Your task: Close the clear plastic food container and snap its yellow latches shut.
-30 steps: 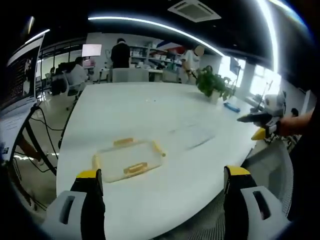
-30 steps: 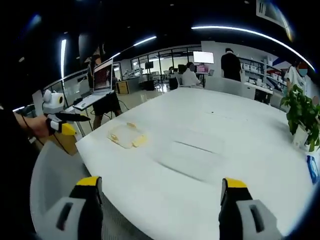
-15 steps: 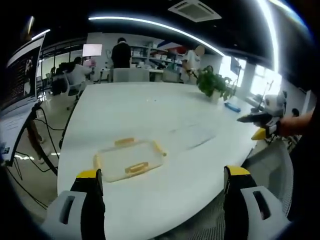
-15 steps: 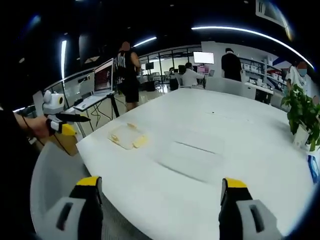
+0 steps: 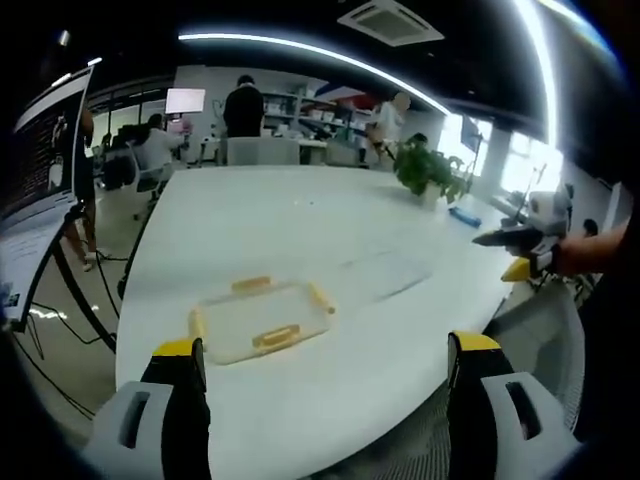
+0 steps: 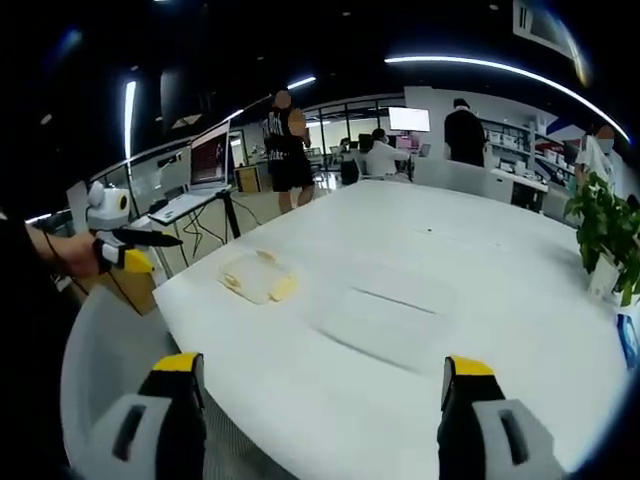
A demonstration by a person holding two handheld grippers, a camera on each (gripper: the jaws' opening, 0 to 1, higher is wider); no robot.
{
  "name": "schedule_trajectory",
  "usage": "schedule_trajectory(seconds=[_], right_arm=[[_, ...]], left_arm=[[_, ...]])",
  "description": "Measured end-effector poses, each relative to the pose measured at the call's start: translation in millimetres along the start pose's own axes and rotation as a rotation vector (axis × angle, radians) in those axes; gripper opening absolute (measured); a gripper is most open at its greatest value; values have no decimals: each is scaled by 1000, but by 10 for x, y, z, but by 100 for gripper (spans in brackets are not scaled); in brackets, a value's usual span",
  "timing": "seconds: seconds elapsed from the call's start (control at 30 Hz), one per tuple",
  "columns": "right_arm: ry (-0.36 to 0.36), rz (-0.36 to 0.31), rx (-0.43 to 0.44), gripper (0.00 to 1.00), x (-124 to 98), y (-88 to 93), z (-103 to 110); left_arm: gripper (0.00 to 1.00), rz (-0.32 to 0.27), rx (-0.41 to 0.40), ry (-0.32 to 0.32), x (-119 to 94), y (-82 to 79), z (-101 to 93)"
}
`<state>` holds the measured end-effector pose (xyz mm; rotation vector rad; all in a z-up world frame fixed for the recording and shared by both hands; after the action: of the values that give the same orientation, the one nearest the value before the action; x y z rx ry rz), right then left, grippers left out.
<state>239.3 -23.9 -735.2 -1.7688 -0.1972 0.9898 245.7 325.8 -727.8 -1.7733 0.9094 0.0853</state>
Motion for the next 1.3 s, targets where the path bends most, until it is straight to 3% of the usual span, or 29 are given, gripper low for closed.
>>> schedule_trajectory(seconds=[0.47, 1.03, 1.3], right_arm=[[1, -9, -12, 100, 94, -90, 35], [-27, -9, -37, 99, 370, -280, 153], [-45, -2, -47, 99, 529, -336, 180]], left_arm=[[99, 11, -1, 18, 12, -4, 72], [99, 15, -1, 37, 38, -85, 375], [99, 45, 6, 50, 59, -35, 535]])
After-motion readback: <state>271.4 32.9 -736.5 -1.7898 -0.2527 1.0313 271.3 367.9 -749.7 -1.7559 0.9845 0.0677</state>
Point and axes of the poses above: the point that each gripper's makers call its tool centre point, and the gripper's own axes: x roughly forward along the fingers, z roughly to its left, y roughly out of its underside, the point moved 6 cm from there along -x, roughly backward along the fingers, and after that the axes turned 15 degrees about -x, right-handed, at the moved point
